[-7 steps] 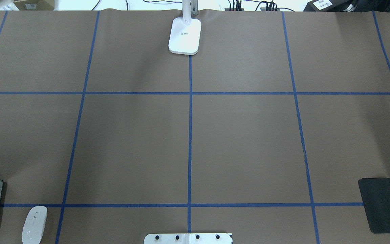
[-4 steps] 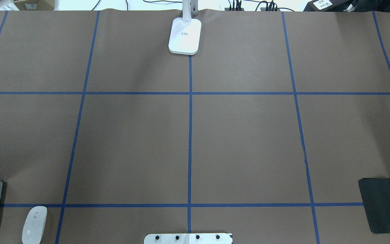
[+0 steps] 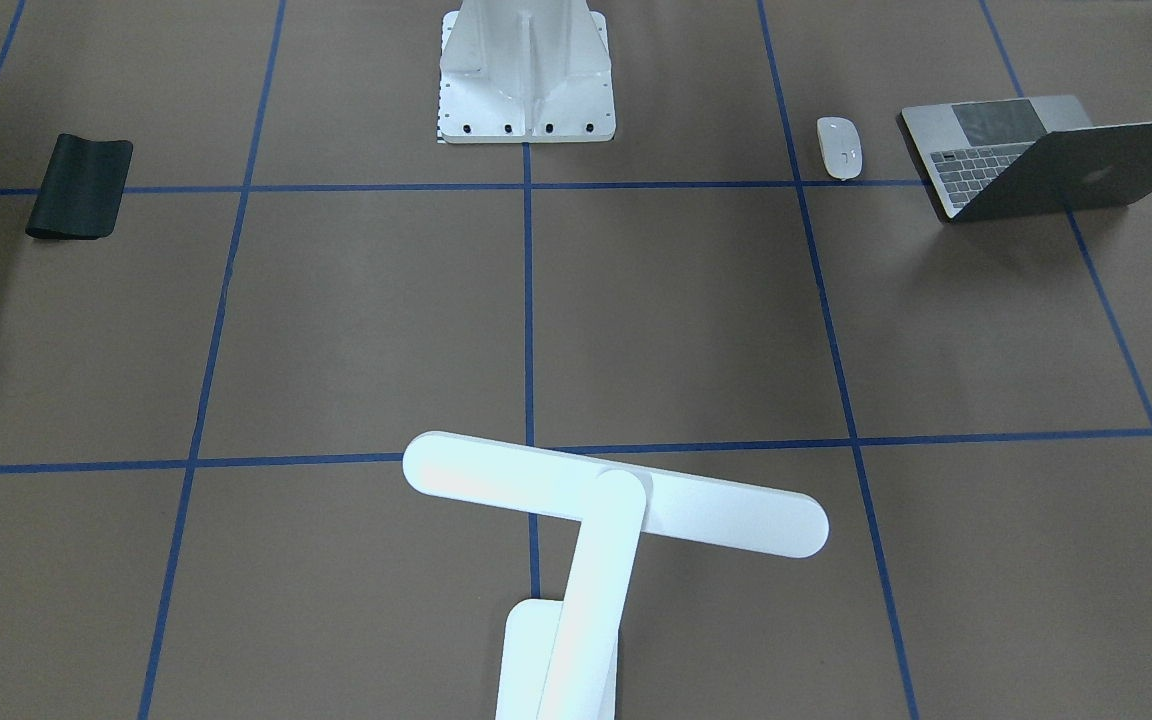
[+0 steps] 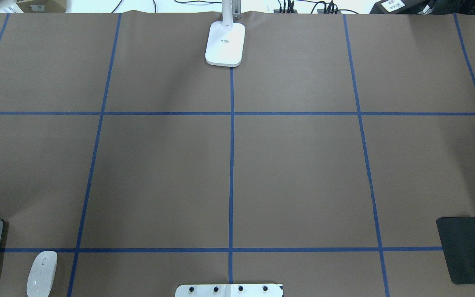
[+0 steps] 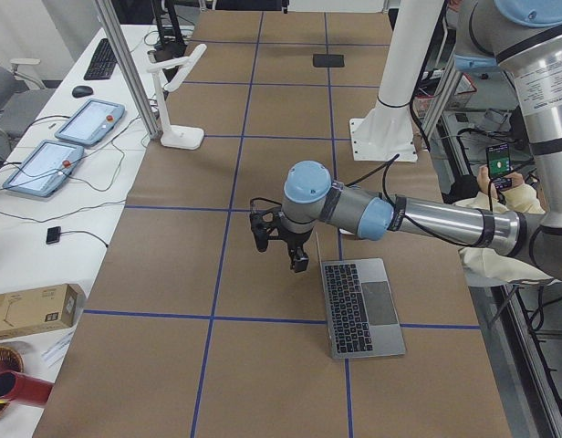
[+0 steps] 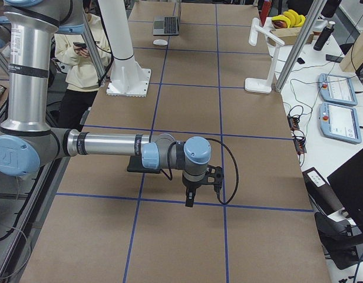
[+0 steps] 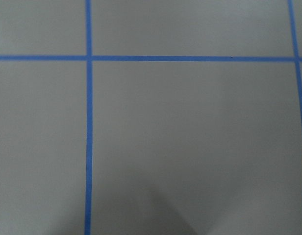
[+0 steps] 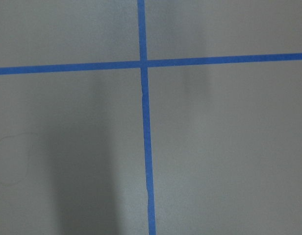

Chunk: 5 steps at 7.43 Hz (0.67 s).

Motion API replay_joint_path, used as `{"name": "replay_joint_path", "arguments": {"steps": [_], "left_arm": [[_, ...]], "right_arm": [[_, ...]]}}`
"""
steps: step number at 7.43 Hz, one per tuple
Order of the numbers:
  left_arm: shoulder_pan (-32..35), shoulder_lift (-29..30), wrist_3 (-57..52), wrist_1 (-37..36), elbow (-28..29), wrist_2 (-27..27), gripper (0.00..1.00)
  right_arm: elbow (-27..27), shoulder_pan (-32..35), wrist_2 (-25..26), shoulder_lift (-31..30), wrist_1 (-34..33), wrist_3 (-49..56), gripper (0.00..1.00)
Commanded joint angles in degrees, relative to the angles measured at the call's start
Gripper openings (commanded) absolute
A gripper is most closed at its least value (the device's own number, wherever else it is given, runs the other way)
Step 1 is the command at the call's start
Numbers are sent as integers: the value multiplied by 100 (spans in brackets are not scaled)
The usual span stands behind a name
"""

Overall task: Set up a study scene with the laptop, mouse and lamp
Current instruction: 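Move the left gripper toward the silver laptop at the table corner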

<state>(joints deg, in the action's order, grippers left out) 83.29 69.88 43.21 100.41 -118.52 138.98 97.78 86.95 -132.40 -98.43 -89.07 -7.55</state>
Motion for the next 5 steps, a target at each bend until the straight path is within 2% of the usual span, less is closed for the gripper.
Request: {"name": "replay_joint_path", "arguments": {"steps": [1, 3, 5], "left_arm": [[-32, -18, 2009, -48, -13, -2, 100], [-41, -490, 2253, -259, -13, -20, 100], [-32, -1096, 2491, -250, -83, -20, 100]], "right_arm": [[4, 6, -5, -219, 65, 17, 100], [416, 15, -14, -544, 65, 8, 100], [417, 15, -14, -537, 248, 8, 100]]}}
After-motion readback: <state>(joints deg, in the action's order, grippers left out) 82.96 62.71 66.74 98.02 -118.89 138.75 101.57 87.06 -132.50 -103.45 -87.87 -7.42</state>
